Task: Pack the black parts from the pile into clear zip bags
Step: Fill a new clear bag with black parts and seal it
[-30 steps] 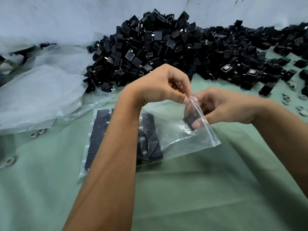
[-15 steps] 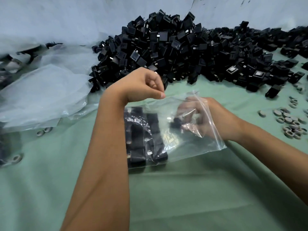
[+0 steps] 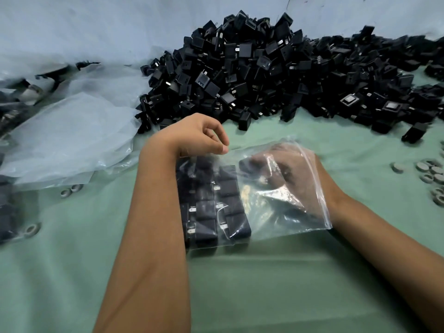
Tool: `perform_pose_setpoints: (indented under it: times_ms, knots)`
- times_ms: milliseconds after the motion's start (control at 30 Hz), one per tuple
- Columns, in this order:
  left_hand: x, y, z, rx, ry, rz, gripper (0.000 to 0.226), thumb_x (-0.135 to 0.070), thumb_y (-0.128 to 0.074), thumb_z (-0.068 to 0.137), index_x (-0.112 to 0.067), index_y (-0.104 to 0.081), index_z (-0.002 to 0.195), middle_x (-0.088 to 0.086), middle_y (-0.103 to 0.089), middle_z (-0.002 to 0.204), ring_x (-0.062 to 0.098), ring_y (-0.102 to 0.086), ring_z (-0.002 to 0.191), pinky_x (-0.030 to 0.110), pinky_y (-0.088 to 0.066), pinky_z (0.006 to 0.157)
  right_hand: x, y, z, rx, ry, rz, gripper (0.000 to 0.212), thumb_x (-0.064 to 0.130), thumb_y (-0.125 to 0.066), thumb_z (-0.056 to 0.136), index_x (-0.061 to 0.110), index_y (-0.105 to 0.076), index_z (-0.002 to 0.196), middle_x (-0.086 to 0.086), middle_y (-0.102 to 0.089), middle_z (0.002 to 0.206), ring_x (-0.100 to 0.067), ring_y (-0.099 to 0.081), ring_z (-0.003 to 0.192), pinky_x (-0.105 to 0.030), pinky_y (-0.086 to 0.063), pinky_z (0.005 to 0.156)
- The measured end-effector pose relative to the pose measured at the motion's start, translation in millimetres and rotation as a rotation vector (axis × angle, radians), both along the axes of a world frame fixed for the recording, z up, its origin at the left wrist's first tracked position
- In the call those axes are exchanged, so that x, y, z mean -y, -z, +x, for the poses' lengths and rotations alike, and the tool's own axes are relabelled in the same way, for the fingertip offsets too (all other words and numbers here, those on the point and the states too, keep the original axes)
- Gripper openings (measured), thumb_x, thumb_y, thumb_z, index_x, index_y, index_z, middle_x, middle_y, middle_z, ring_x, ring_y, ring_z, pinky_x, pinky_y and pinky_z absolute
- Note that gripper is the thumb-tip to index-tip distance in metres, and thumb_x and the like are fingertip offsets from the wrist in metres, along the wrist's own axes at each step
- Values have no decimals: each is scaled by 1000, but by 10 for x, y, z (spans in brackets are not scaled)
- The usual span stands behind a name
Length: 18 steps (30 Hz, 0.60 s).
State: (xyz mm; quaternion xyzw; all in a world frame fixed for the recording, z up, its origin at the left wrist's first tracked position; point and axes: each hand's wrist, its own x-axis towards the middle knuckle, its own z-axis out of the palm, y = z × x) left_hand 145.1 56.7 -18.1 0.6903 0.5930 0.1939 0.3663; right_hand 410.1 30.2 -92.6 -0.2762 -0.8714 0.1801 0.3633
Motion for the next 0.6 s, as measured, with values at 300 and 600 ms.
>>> perform_pose_setpoints:
  times_ms: [300,600]
  knots:
    - [22,10,54,-74,8,-79,17,-18,-84,83,-27,-76,95,-6,-73,84,7,-66,74,27,-48,70,-114,209,-180,301,194,258,59,73,-21,102,29,-51,129,-1,-56,99,-17,-56,81,-37,-59,65]
    - [17,75,105,-49,-53,-38,16,-15,-73,93,-30,-77,93,-5,-79,89,15,-71,88,40,-55,96,-5,51,-42,245,139,234,56,63,-39,103,24,-57,137,2,-53,108,-14,-56,80,-27,-56,67]
